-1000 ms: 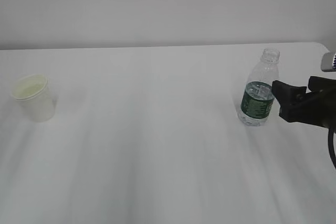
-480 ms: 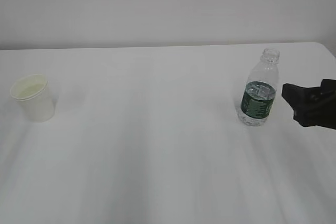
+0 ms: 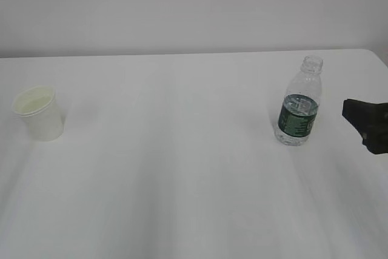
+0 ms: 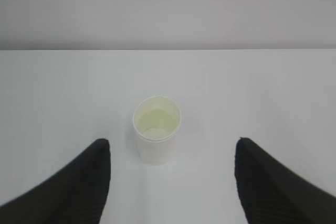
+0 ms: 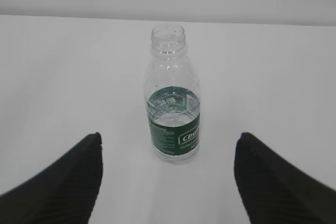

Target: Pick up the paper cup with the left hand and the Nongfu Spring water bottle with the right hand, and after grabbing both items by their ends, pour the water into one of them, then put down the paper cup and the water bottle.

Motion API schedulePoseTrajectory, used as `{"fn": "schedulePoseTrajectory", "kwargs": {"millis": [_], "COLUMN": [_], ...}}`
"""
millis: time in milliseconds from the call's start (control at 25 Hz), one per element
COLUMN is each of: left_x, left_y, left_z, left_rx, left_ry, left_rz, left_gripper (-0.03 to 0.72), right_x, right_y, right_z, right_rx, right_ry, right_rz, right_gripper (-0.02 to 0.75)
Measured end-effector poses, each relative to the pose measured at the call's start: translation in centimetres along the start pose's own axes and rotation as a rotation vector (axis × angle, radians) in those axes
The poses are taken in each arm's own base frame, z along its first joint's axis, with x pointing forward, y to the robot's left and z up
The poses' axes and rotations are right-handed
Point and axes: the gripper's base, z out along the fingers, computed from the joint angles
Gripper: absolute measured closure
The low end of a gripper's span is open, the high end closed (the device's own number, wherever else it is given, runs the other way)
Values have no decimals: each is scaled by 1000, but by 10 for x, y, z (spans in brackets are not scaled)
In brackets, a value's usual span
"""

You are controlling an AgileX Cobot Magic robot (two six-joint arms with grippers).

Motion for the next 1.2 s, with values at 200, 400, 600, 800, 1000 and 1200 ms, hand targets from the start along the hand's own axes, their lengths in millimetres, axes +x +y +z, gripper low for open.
{"fn": "schedulePoseTrajectory", "kwargs": {"millis": [200, 400, 600, 800, 1000, 1200], "left_x": [-10, -12, -13, -20, -22, -17], "left_y": [-1, -2, -2, -3, -4, -5], "left_z": [-16, -32, -46, -58, -67, -73], "left_rx": [0, 2, 3, 7, 14, 23], "left_ry": [3, -1, 4, 6, 32, 77], "left_rz": [0, -5, -7, -9, -23, -40], "left_gripper": [165, 171, 174, 176, 179, 209], "right_x": [-1, -6, -18, -19, -16, -14], "right_y": [0, 1, 2, 3, 3, 2], "right_z": [-12, -26, -41, -56, -73, -86], "right_rx": [-5, -12, -20, -26, -31, -28], "right_ry": [28, 53, 79, 119, 133, 142], "right_rz": [2, 3, -3, -6, -7, -24], "right_gripper": [145, 144, 145, 145, 145, 145]}}
